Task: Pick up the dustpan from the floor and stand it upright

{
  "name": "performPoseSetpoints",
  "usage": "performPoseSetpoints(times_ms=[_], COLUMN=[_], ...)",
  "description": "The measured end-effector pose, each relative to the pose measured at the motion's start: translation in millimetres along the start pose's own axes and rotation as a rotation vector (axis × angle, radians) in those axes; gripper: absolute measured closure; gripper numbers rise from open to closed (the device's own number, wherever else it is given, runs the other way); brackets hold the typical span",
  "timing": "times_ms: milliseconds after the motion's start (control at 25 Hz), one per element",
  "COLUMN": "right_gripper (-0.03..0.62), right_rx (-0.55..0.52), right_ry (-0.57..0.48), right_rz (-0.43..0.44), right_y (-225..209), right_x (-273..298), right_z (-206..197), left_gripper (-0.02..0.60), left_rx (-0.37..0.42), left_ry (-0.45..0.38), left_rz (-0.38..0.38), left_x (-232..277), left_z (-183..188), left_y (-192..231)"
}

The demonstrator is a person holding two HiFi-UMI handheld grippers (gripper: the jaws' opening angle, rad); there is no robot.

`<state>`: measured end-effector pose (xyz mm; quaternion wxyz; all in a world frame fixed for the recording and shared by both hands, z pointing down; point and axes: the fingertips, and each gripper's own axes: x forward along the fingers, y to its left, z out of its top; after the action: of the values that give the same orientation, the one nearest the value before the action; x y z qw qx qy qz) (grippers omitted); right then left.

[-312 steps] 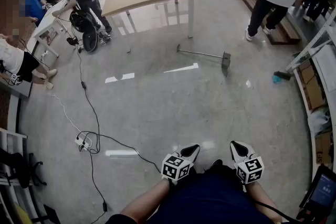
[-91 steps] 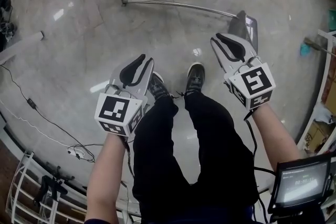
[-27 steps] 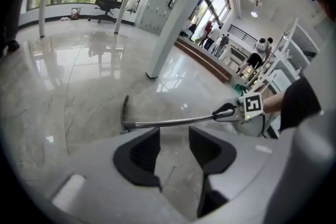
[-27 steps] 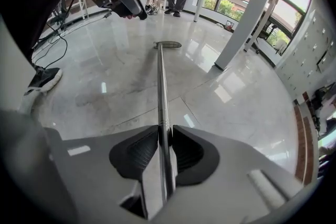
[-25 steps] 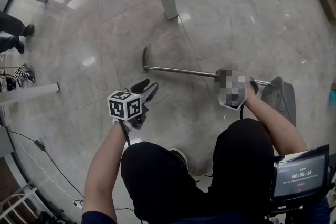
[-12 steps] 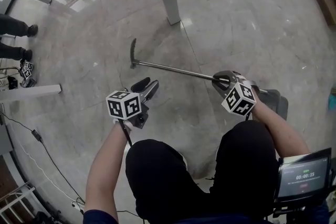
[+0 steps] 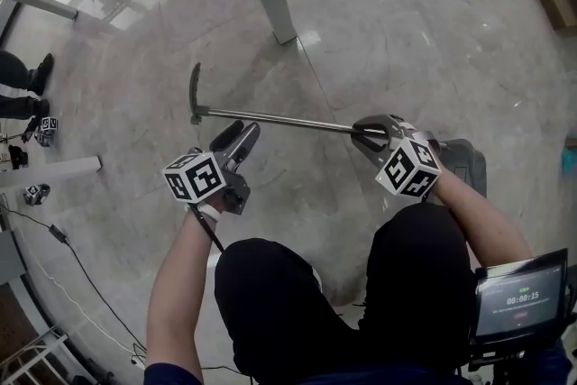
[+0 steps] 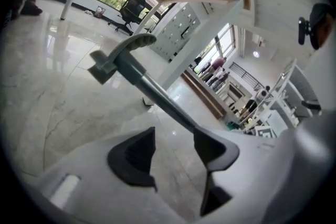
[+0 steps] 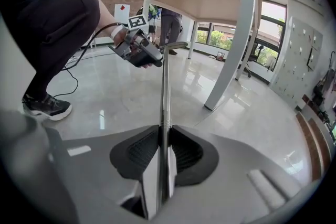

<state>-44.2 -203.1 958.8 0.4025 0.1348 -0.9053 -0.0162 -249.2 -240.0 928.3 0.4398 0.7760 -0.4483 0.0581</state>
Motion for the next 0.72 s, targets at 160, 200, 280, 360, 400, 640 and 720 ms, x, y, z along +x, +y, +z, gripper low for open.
performPoseSetpoints(times_ms=[160,200,280,360,400,640,720], right_gripper=[0.508,0.51,0.51,0.51,0.509,0.508,0.508], right_rx=[0.01,0.009,0.005,0.004,0.005,-0.004,-0.01], right_ry=[-0.033,-0.041,-0.053,-0.064,-0.069,-0.103,-0.105], right_rz=[-0.006,-0.004,0.001,0.002,0.002,0.009,0.006], right_y=[-8,-9,-10,-13,-15,-18,-17], right_x=[-4,-5,-6,-7,-8,-32,-36], right_z=[11,13,19,24,26,47,49], left_gripper=[0.347,0.347,0.347,0.351,0.359,0.411,0.443], left_rx=[-0.085,-0.093,-0.09,-0.086,-0.085,-0.003,-0.002], left_ry=[-0.135,-0.161,-0.199,-0.224,-0.231,-0.231,-0.23], left_rz=[-0.107,-0.131,-0.167,-0.19,-0.195,-0.204,-0.2], left_x=[-7,-10,-15,-19,-20,-26,-28], left_z=[34,42,58,71,75,91,97], left_y=[-14,-20,-31,-39,-43,-79,-88])
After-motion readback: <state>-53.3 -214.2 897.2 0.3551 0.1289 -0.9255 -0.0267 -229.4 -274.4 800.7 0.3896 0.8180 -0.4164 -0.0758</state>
